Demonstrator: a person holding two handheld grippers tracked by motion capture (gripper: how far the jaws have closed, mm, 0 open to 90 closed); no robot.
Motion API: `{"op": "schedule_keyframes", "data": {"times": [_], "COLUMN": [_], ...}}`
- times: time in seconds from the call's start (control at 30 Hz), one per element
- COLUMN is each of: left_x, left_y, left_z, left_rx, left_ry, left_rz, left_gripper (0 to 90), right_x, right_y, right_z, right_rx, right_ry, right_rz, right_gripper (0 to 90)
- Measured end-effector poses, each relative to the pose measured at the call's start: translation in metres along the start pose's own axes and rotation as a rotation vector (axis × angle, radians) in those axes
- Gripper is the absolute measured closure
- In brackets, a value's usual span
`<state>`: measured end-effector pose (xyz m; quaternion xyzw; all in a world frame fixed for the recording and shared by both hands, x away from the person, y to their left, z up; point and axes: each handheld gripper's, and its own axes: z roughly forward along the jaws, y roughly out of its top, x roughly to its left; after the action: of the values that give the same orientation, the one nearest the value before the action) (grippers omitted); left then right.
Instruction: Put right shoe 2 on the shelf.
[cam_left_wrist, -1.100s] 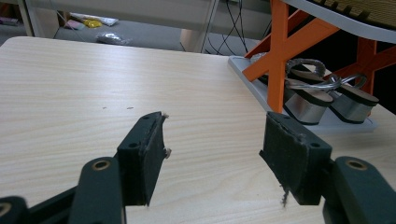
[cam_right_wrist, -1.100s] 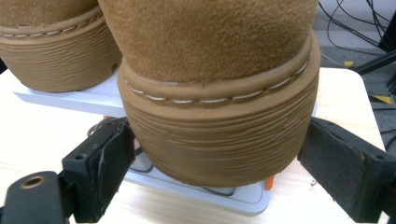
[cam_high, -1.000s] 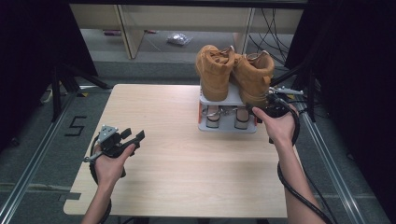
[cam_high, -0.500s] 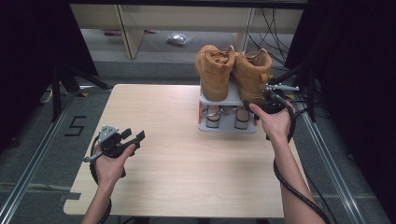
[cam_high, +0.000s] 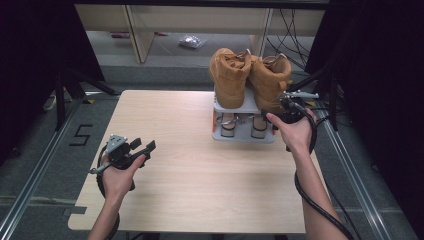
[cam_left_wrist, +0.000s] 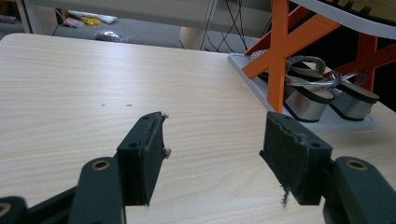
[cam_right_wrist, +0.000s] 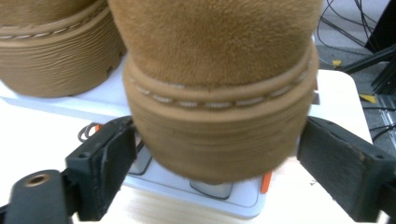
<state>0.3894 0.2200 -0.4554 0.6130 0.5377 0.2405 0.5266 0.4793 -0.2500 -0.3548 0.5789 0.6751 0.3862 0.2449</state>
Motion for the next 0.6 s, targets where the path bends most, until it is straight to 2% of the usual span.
{"op": "schedule_keyframes", "data": {"times": [0.03, 0.1, 0.13, 0.17, 0.2, 0.23, 0.27, 0.3, 0.4, 0.43, 0.47, 0.57, 0.6], "left_x": [0.000, 0.001, 0.001, 0.000, 0.000, -0.001, -0.002, -0.003, -0.004, -0.003, -0.003, -0.002, -0.003], "left_y": [0.000, 0.000, 0.001, 0.001, 0.001, 0.001, 0.001, 0.001, 0.001, 0.001, 0.000, -0.001, -0.002], "left_z": [0.000, 0.000, 0.000, 0.000, -0.001, -0.001, -0.001, -0.001, 0.000, 0.000, 0.000, 0.002, 0.002], "left_rx": [-0.001, -0.002, -0.002, -0.002, -0.001, -0.002, -0.004, -0.004, -0.003, -0.001, -0.001, 0.006, 0.010], "left_ry": [0.004, 0.005, 0.005, 0.004, 0.003, 0.004, 0.000, 0.000, 0.000, 0.001, 0.000, 0.000, 0.001], "left_rz": [-0.001, 0.000, 0.001, 0.002, 0.003, 0.004, 0.004, 0.005, 0.008, 0.008, 0.009, 0.007, 0.007], "left_gripper": [37.7, 37.7, 37.7, 37.7, 37.7, 37.7, 37.7, 37.8, 37.7, 37.8, 37.8, 37.8, 37.8], "right_x": [-0.005, -0.005, -0.006, -0.011, -0.011, -0.016, -0.016, -0.016, -0.018, -0.019, -0.017, -0.019, -0.017], "right_y": [0.000, -0.003, -0.005, -0.008, -0.008, -0.011, -0.011, -0.013, -0.017, -0.018, -0.017, -0.016, -0.016], "right_z": [-0.004, -0.017, -0.022, -0.030, -0.030, -0.032, -0.032, -0.032, -0.025, -0.023, -0.024, -0.024, -0.025], "right_rx": [-0.016, -0.026, -0.037, -0.041, -0.041, -0.011, -0.011, 0.007, 0.015, 0.010, 0.013, 0.014, 0.031], "right_ry": [0.012, 0.021, 0.046, 0.046, 0.046, 0.091, 0.091, 0.102, 0.115, 0.110, 0.109, 0.117, 0.116], "right_rz": [-0.040, -0.016, -0.013, -0.026, -0.026, -0.003, -0.003, 0.026, 0.005, 0.005, 0.026, 0.012, 0.053], "right_gripper": [15.8, 27.0, 33.3, 56.9, 56.9, 73.8, 73.8, 78.7, 89.8, 90.0, 90.0, 90.0, 90.0]}}
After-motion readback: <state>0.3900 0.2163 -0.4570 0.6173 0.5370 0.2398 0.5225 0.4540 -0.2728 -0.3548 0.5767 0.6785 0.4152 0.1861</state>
